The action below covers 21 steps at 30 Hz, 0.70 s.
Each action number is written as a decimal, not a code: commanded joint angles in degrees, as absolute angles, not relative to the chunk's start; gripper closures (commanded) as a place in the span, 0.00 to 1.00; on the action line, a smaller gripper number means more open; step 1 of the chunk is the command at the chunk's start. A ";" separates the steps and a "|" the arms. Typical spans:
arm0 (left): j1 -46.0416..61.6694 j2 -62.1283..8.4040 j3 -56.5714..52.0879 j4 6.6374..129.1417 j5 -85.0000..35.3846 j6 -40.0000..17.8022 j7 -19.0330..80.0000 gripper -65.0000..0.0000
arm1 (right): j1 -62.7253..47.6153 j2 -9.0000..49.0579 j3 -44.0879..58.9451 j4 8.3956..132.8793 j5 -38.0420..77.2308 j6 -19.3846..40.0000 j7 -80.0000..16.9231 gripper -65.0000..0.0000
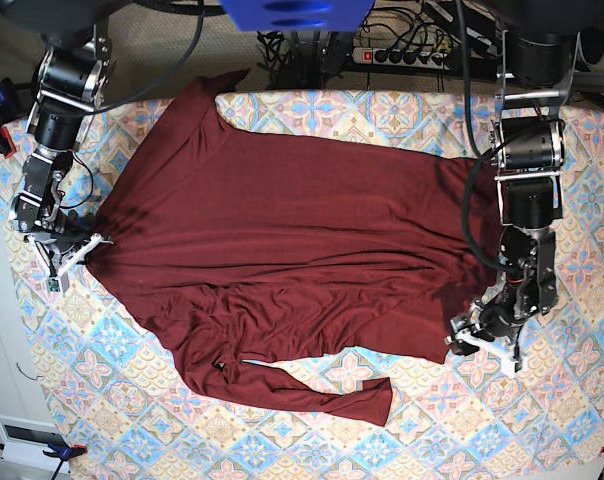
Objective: Layout the t-shirt on the table in an organized manner, then fold the t-shirt properly
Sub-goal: 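Grasp the shirt hem with the left gripper and pull it outward, then hold both shirt sides and stretch them apart to flatten the body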
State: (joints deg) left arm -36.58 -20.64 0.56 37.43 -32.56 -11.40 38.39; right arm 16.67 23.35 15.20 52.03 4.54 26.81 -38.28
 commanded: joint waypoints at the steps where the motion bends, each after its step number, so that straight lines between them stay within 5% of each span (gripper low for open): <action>1: -39.25 -21.32 1.36 36.79 -32.92 -11.74 36.09 0.40 | 18.33 24.66 15.60 52.00 1.36 25.80 -37.85 0.98; 21: -42.68 -18.33 9.10 30.55 -29.76 -8.22 31.25 0.40 | 19.21 24.84 19.12 51.47 -6.11 25.80 -35.21 0.98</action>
